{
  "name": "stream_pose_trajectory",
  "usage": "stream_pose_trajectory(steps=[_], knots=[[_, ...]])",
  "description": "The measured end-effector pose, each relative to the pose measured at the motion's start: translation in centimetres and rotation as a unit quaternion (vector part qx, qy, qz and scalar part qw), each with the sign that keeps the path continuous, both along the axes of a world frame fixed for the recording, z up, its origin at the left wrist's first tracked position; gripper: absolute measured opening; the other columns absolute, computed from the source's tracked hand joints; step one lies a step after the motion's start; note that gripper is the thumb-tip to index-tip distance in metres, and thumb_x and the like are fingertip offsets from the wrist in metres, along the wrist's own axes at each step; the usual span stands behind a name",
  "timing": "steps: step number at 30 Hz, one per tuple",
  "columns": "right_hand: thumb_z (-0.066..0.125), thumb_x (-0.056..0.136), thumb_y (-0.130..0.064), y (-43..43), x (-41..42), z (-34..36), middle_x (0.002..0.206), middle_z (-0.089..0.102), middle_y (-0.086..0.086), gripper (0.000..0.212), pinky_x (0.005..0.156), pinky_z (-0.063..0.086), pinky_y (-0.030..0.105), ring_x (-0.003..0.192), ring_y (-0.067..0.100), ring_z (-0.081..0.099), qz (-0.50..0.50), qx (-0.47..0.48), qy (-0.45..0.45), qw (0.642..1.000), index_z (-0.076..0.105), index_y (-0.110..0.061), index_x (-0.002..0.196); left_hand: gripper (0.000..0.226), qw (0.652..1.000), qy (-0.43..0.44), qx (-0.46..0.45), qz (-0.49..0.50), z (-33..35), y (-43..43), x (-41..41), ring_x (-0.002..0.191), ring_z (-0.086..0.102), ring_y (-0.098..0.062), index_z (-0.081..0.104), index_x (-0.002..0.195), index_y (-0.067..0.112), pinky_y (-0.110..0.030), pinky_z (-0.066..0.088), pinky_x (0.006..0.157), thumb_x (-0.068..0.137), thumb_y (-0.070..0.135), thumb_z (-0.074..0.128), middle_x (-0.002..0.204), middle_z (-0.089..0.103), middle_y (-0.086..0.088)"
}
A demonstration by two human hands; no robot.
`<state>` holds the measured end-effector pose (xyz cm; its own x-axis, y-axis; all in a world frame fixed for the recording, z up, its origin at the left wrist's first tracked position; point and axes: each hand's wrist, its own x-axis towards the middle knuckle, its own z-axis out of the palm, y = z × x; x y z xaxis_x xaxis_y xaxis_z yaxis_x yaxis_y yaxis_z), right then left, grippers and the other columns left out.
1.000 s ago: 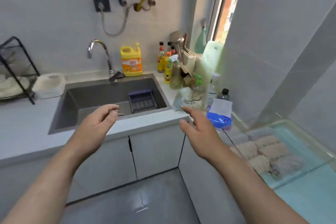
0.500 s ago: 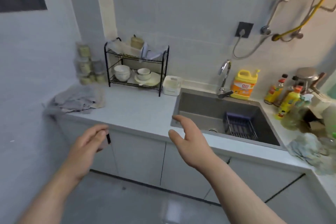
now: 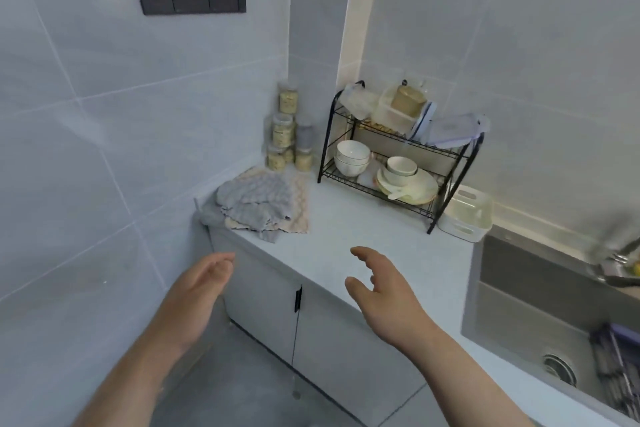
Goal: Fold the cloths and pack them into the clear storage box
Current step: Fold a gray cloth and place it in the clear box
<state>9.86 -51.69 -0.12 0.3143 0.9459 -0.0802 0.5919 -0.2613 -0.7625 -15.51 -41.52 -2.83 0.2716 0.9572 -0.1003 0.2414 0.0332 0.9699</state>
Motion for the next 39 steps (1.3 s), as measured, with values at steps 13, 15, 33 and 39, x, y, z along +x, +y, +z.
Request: stream_pose_trajectory(steps=[13, 15, 33, 39], knots=[[0.051, 0.095, -0.028, 26.8, 5.7, -5.9, 0.140, 0.047, -0.003, 0.046, 0.094, 0.038, 0.024, 0.118, 0.012, 0.047, 0.014, -0.076, 0.050, 0.996, 0.041, -0.024, 0.141, 0.050, 0.997, 0.061, -0.028, 0.022, -2.4, 22.5, 4.7, 0.115, 0.057, -0.008, 0.062, 0.103, 0.045, -0.044, 0.043, 0.105, 0.066, 0.076, 0.048, 0.117, 0.063, 0.018], [0.052, 0.094, -0.025, 29.8, 5.8, -6.8, 0.131, 0.051, -0.003, 0.045, 0.083, 0.045, 0.023, 0.108, 0.013, 0.054, -0.012, -0.107, 0.093, 0.990, 0.044, -0.020, 0.138, 0.027, 0.996, 0.081, -0.032, 0.008, -2.8, 26.0, 5.7, 0.112, 0.058, -0.010, 0.060, 0.099, 0.047, -0.042, 0.044, 0.104, 0.083, 0.065, 0.050, 0.112, 0.061, 0.022], [0.057, 0.075, -0.014, 45.3, 5.1, -14.8, 0.071, 0.046, 0.006, 0.014, 0.058, 0.037, 0.029, 0.064, 0.016, 0.043, -0.130, -0.240, 0.161, 0.949, 0.054, -0.001, 0.071, 0.060, 0.764, 0.430, 0.130, -0.464, -11.3, 50.7, 21.3, 0.136, 0.041, -0.016, 0.036, 0.145, 0.033, -0.030, 0.036, 0.105, 0.092, 0.009, 0.051, 0.153, 0.035, 0.009], [0.063, 0.083, -0.019, 43.6, 6.3, -15.0, 0.070, 0.034, -0.004, 0.037, 0.052, 0.025, 0.026, 0.060, 0.013, 0.028, -0.147, -0.204, 0.175, 0.952, 0.029, -0.020, 0.068, 0.021, 0.705, 0.496, 0.236, -0.448, -10.7, 51.4, 21.0, 0.095, 0.048, -0.015, 0.051, 0.071, 0.029, -0.028, 0.029, 0.069, 0.078, 0.010, 0.056, 0.094, 0.052, 0.012]])
